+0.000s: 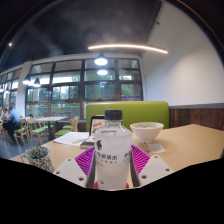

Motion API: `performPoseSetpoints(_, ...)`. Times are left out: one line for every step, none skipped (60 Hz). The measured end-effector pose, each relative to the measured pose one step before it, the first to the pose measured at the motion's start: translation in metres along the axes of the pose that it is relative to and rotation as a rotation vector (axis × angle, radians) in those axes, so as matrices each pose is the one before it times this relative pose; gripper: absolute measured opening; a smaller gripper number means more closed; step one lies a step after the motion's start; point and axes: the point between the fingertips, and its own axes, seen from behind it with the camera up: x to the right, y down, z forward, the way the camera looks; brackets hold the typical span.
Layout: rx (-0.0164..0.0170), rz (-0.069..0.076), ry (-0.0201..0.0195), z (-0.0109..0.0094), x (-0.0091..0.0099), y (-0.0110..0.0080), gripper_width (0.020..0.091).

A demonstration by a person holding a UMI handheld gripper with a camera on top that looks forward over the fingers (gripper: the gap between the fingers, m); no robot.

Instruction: Pour water

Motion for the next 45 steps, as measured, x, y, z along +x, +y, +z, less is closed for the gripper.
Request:
performPoseSetpoints(0.00061, -0.0008, -0.00193, -0.00529, 0.00265, -0.00104, 0.0535)
performPoseSetpoints(-0.00028, 0.0008, -0.00231, -0.00527, 0.00276, -0.00073, 0.0546)
performPoseSetpoints(-0.00027, -0.0016, -0.00180, 0.00062, -0.00007, -0.00010, 0.0554)
performPoseSetpoints(-0.00031, -0.0006, -0.00005, -0.00438, 0.00340, -0.00027, 0.0563)
performPoseSetpoints(-0.00001, 0.0002, 0.00107, -0.00417, 0.00351, -0.00065, 0.0570)
performPoseSetpoints(-0.00041, -0.0010, 0.00066, -0.00442, 0.00319, -0.00057, 0.0575)
performPoseSetpoints(-0.00037, -0.0002, 0.00168, -0.00436, 0.00347, -0.00056, 0.0610)
performPoseSetpoints(-0.00003, 0.0030, 0.00209, -0.00949, 0.00407, -0.00223, 0.0646)
performPoseSetpoints(0.00034, -0.0017, -0.00062, 0.00467, -0.00172, 0.00036, 0.0670)
performPoseSetpoints(-0.00010, -0.0011, -0.00113, -0.00516, 0.00370, -0.00084, 0.0723)
performPoseSetpoints(0.00096, -0.0002, -0.00436, -0.00464, 0.00264, -0.00173, 0.0758)
performPoseSetpoints(-0.00167, 0.0003, -0.00529, -0.00030, -0.00188, 0.00078, 0.0798)
performPoseSetpoints(-0.00031, -0.0009, -0.00522, -0.00516, 0.00219, -0.00087, 0.0823)
performPoseSetpoints(-0.00076, 0.0005, -0.00404, -0.00515, 0.00265, -0.00078, 0.0851)
performPoseSetpoints(-0.00108, -0.0012, -0.00793, -0.00526, 0.00152, -0.00056, 0.0856)
performPoseSetpoints(0.00200, 0.0025, -0.00070, -0.00508, 0.00352, -0.00129, 0.0854)
performPoseSetpoints(-0.00026, 0.0008, -0.00072, -0.00854, 0.00564, -0.00284, 0.0849)
performPoseSetpoints(0.00044, -0.0022, -0.00045, 0.00999, -0.00737, 0.00187, 0.0845)
performPoseSetpoints(-0.00015, -0.0006, 0.00013, -0.00415, 0.00367, -0.00105, 0.0844)
performPoseSetpoints(0.00007, -0.0008, 0.00000, -0.00364, 0.00335, -0.00085, 0.0843)
performPoseSetpoints(0.00019, -0.0008, 0.00022, -0.00360, 0.00324, -0.00128, 0.0843)
performPoseSetpoints(-0.00017, -0.0001, 0.00043, -0.00377, 0.00353, -0.00125, 0.0844)
performPoseSetpoints(-0.00032, 0.0022, 0.00102, -0.00685, 0.00398, -0.00155, 0.0844)
performPoseSetpoints(-0.00043, -0.0002, 0.00045, 0.00467, -0.00567, 0.00130, 0.0842)
performPoseSetpoints(0.00016, -0.0008, 0.00038, -0.00427, 0.00305, -0.00085, 0.0842)
performPoseSetpoints(0.00062, -0.0006, 0.00073, -0.00400, 0.00319, -0.00121, 0.0842)
performPoseSetpoints(0.00061, -0.0004, 0.00123, -0.00367, 0.00304, -0.00105, 0.0841)
performPoseSetpoints(0.00053, -0.0001, 0.00192, -0.00349, 0.00347, -0.00106, 0.0842)
performPoseSetpoints(0.00031, -0.0003, 0.00099, -0.00305, 0.00253, -0.00106, 0.0842)
performPoseSetpoints(-0.00015, -0.0002, 0.00082, -0.00244, 0.00197, -0.00076, 0.0842)
performPoseSetpoints(-0.00156, 0.0023, 0.00223, -0.00558, 0.00577, -0.00275, 0.0845)
performPoseSetpoints(-0.00035, 0.0002, 0.00096, 0.00342, -0.00646, 0.00214, 0.0843)
performPoseSetpoints(-0.00049, -0.0004, 0.00115, -0.00313, 0.00244, -0.00077, 0.0843)
performPoseSetpoints(-0.00017, -0.0004, 0.00090, -0.00274, 0.00197, -0.00110, 0.0843)
performPoseSetpoints(0.00029, -0.0008, 0.00187, -0.00232, 0.00223, -0.00108, 0.0843)
performPoseSetpoints(-0.00027, -0.0001, 0.00177, -0.00184, 0.00192, -0.00070, 0.0841)
performPoseSetpoints(0.00033, 0.0018, 0.00269, -0.00772, 0.00742, -0.00190, 0.0841)
performPoseSetpoints(0.00056, 0.0005, 0.00126, -0.00044, -0.00200, 0.00034, 0.0843)
performPoseSetpoints(-0.00061, -0.0002, 0.00200, -0.00343, 0.00313, -0.00069, 0.0843)
performPoseSetpoints(-0.00043, -0.0004, 0.00187, -0.00310, 0.00304, -0.00072, 0.0843)
performPoseSetpoints(-0.00012, -0.0004, 0.00197, -0.00299, 0.00309, -0.00038, 0.0843)
performPoseSetpoints(0.00033, 0.0001, 0.00269, -0.00342, 0.00303, -0.00068, 0.0843)
performPoseSetpoints(0.00058, 0.0000, 0.00213, -0.00289, 0.00265, -0.00136, 0.0842)
performPoseSetpoints(-0.00003, -0.0001, 0.00160, -0.00283, 0.00265, -0.00086, 0.0843)
performPoseSetpoints(0.00098, 0.0020, 0.00131, -0.00414, 0.00198, -0.00264, 0.0843)
